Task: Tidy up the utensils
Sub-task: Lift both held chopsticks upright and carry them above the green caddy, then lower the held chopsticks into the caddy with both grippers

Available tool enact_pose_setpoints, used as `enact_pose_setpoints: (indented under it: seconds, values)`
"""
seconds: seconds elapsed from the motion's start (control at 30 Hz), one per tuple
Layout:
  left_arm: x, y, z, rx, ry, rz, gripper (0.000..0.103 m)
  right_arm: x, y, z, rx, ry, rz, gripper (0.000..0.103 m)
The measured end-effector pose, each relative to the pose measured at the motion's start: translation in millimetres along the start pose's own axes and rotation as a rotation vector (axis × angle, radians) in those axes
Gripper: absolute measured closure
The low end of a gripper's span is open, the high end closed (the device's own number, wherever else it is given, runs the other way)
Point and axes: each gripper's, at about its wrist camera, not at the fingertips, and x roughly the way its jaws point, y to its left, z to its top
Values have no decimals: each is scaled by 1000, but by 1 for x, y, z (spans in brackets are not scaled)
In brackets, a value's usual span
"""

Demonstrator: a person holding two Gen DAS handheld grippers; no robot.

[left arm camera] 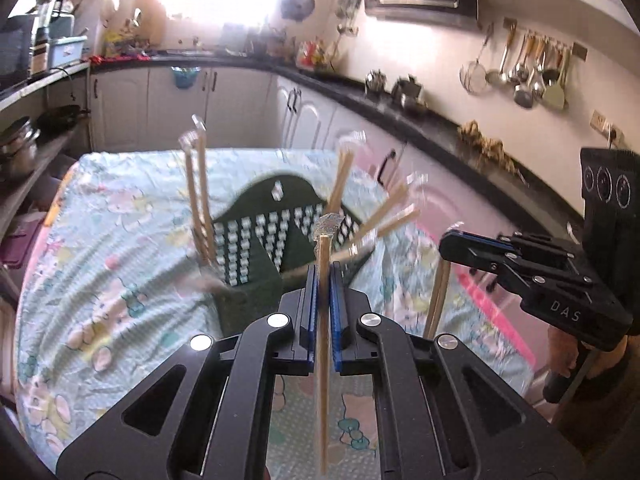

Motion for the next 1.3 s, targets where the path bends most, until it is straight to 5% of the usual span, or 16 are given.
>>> enact_pose_setpoints:
  seconds: [0.47,0.87,1.3]
  values:
    - [-52,22,62,-122,-283,70,100,-44,-1,67,-24,-222,-34,98]
    - [-68,10,107,-92,-485,161,100,-64,-2,112,-31,-395,-39,98]
    - [-40,6,118,-31,-559,221,100,-34,-6,128,-24,-450,-12,98]
